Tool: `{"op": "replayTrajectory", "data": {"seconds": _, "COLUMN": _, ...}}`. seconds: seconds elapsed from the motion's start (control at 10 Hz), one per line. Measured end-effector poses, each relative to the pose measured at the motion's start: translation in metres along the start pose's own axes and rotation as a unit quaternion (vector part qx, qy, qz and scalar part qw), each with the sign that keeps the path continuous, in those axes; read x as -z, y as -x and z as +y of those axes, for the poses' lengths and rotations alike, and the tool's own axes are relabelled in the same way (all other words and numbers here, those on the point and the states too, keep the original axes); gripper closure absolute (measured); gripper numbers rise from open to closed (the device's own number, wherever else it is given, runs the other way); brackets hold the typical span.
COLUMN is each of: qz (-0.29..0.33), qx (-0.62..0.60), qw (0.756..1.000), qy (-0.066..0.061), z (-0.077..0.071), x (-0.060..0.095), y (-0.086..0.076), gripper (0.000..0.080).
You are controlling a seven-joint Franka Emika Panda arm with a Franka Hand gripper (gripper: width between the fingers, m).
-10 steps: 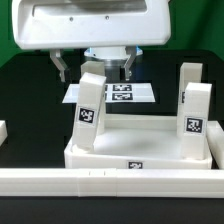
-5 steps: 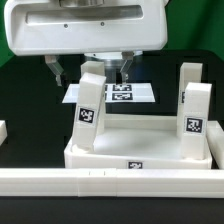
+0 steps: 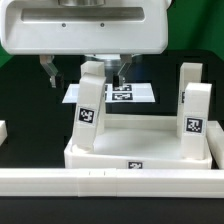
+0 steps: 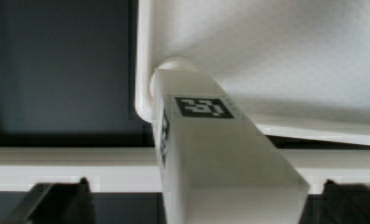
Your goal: Assemble desk
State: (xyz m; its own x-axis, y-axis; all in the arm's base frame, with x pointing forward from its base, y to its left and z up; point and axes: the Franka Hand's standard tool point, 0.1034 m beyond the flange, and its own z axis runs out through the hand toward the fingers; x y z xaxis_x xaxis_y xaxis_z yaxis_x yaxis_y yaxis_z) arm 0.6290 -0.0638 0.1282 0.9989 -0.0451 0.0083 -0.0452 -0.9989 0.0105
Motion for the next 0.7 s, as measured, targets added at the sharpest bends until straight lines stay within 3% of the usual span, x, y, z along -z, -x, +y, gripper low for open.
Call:
{"op": "replayTrajectory", "data": {"seconds": 0.1, "qz": 0.001, "qx": 0.0, "qw": 1.0, "qy": 0.001, "z": 0.0008, "x": -0.002, "y": 0.0008, "gripper": 0.0262}}
{"op": "replayTrajectory", "data": {"seconds": 0.2, "qz": 0.001, "qx": 0.0, "qw": 1.0, "qy": 0.001, "z": 0.0007, "x": -0.0019, "y": 0.0007, "gripper": 0.0262}}
{"op": "replayTrajectory", "data": {"seconds": 0.3, "qz": 0.002, "qx": 0.0, "qw": 1.0, "qy": 0.001, "z": 0.001, "x": -0.0018, "y": 0.0005, "gripper": 0.0457}}
{"op": "replayTrajectory", "data": {"seconds": 0.4, "qz": 0.002, "qx": 0.0, "qw": 1.0, "qy": 0.001, "z": 0.0011, "x": -0.0016, "y": 0.0004, "gripper": 0.0507}}
{"op": "replayTrajectory", "data": {"seconds": 0.7, "qz": 0.002, "qx": -0.004, "qw": 1.0, "qy": 0.001, "z": 0.0012, "x": -0.0016, "y": 0.0003, "gripper": 0.0507}}
